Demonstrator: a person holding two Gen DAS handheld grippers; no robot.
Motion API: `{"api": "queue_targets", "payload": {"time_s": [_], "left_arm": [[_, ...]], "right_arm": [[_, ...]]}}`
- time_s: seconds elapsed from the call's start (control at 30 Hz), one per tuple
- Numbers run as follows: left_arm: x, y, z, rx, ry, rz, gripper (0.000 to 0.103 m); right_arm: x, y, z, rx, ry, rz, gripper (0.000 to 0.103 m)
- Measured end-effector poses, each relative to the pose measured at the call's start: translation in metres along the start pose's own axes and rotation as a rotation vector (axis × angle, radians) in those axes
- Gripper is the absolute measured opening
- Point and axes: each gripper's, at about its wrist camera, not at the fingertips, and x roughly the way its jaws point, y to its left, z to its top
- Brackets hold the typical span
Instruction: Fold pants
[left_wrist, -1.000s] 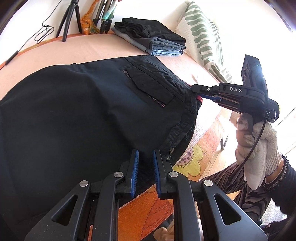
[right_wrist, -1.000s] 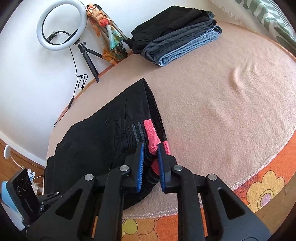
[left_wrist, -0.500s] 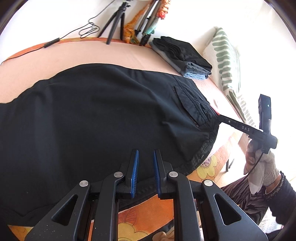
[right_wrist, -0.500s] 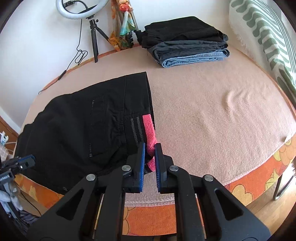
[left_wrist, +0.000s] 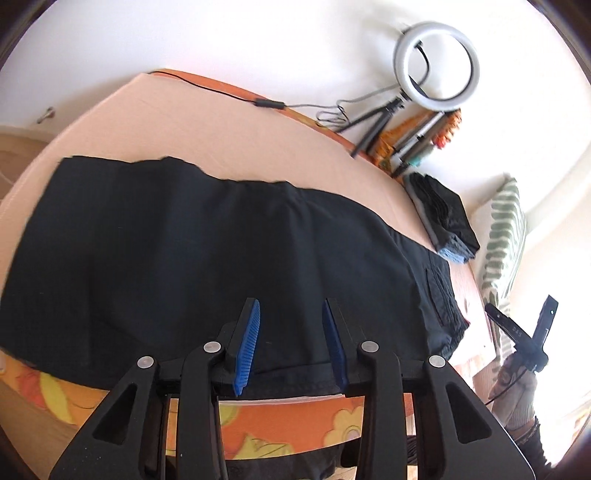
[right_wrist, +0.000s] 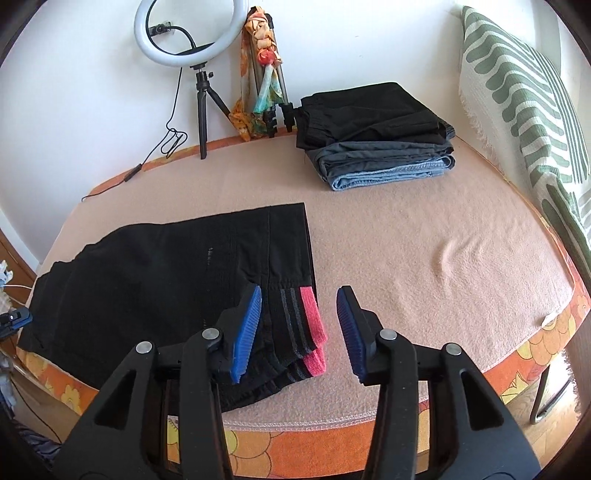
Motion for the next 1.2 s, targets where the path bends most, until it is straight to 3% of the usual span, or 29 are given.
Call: {"api": "queue_targets", "payload": {"time_s": [0.2, 0.3, 0.6, 0.7, 0.93, 1.13, 1.2], "left_arm": [[-0.047, 0.068, 0.012, -0.076, -0.093, 0.149, 0.038], [-0.061, 0.102, 0.017, -0.134, -0.112, 0.183, 0.04], [-0.061, 0.161, -0.003, -0.369, -0.033, 0.104, 0.04], [-0.062, 0.162, -0.008, -0.356, -0.028, 0.137, 0.04], [-0.06, 0.179, -0.015, -0.411, -0.026, 0.115, 0.04], [-0.057, 0.178, -0.01, -0.386, -0.019, 0.148, 0.04], [-0.056, 0.179, -0.012, -0.387, -0.012, 0.121, 0.041]], "right_arm": [[-0.003, 0.024, 0.008, -0.035, -0.025, 0.054, 0.045], [0.001, 0.037, 0.008, -0.052, -0.014, 0.09, 0.045], [0.01, 0.075, 0.007, -0.11, 0.004, 0.169, 0.045], [0.012, 0.086, 0.007, -0.118, 0.013, 0.201, 0.045], [0.012, 0.106, 0.006, -0.149, 0.013, 0.231, 0.045], [0.019, 0.103, 0.007, -0.108, 0.035, 0.249, 0.045], [0.021, 0.101, 0.008, -0.092, 0.043, 0.255, 0.045]]}}
